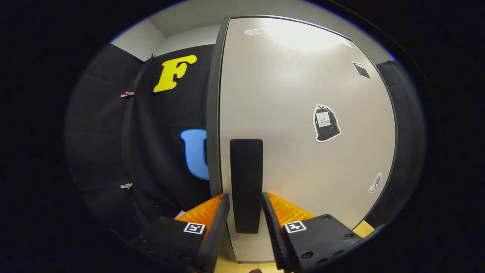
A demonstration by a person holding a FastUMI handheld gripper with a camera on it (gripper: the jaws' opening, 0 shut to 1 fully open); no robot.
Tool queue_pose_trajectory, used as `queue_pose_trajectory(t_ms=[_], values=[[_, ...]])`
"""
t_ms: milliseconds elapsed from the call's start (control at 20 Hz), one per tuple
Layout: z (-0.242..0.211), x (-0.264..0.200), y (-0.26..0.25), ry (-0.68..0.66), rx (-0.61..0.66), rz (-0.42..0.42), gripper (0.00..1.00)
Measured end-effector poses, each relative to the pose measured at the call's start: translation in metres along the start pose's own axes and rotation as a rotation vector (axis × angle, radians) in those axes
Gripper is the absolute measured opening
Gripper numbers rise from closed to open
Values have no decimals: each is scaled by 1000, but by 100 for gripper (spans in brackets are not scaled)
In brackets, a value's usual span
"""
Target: Open the shoe cabinet door, grab the shoes and put them into the shoe cabinet, then close the shoe cabinet door.
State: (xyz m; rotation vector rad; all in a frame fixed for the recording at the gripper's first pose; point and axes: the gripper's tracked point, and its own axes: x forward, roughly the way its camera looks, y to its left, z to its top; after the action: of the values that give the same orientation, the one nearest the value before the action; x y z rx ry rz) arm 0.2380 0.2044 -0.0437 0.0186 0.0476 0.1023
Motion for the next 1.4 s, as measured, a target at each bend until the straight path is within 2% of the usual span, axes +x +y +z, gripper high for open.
queue_pose_trajectory(t_ms=[100, 300, 400, 650, 1000, 1400], values=[[1, -1, -4, -4, 0, -27, 45], [-1, -1, -5, 9, 8, -16, 33], [-1, -6, -4, 20, 2, 18, 21], [6, -46, 0, 9, -15, 77, 21], [8, -126, -29, 19, -6, 140, 21], [13, -192, -72, 19, -12, 186, 21]])
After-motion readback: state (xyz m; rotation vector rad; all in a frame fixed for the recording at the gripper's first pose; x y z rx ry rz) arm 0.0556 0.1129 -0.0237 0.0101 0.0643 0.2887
